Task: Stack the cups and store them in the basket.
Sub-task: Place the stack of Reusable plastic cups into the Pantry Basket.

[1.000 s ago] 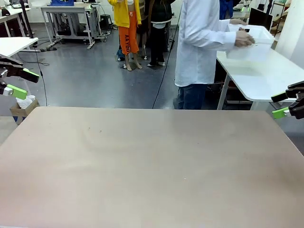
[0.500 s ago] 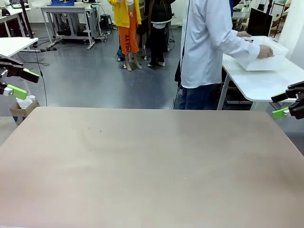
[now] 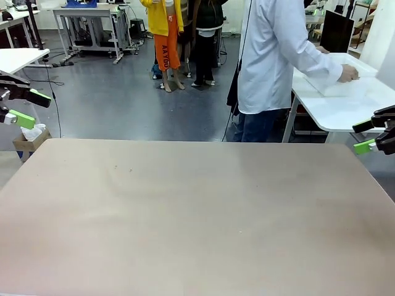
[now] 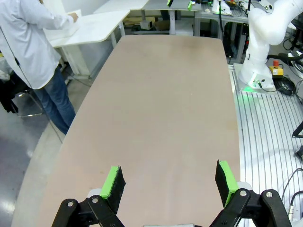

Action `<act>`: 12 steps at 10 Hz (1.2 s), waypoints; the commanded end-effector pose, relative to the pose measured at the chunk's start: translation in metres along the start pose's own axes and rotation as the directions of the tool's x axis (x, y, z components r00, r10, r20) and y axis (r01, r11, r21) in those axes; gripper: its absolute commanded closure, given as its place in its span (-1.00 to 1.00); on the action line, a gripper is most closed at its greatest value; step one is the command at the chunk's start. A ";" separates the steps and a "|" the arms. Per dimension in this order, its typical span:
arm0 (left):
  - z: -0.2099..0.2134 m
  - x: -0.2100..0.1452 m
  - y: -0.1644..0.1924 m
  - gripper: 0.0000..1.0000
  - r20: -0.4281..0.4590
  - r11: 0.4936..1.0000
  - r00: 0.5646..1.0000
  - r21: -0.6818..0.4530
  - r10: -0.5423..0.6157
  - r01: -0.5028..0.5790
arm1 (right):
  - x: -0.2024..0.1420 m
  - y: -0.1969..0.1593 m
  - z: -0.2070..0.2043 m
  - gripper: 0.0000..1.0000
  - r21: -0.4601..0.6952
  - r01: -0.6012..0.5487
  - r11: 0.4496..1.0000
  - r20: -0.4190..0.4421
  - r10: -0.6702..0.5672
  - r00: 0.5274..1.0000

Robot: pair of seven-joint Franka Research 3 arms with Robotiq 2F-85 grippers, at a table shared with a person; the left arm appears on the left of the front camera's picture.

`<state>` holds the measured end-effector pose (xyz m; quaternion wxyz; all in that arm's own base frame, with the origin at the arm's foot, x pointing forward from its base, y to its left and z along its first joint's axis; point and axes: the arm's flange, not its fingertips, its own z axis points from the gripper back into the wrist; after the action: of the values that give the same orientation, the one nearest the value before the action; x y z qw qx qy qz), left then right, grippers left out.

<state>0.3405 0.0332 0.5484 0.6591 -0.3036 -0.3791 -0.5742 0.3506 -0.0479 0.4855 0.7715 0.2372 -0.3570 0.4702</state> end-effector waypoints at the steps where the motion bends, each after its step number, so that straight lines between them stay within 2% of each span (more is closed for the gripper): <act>1: -0.001 0.003 0.001 -1.00 0.025 1.000 1.000 0.005 0.001 -0.001 | 0.002 -0.003 0.001 -1.00 0.003 -0.006 1.000 0.027 0.006 1.000; 12: -0.001 0.003 0.001 -1.00 0.025 1.000 1.000 0.005 0.001 -0.001 | 0.002 -0.003 0.001 -1.00 0.003 -0.006 1.000 0.027 0.006 1.000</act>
<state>0.3405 0.0333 0.5484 0.6593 -0.3035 -0.3792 -0.5740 0.3506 -0.0479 0.4855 0.7715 0.2372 -0.3570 0.4702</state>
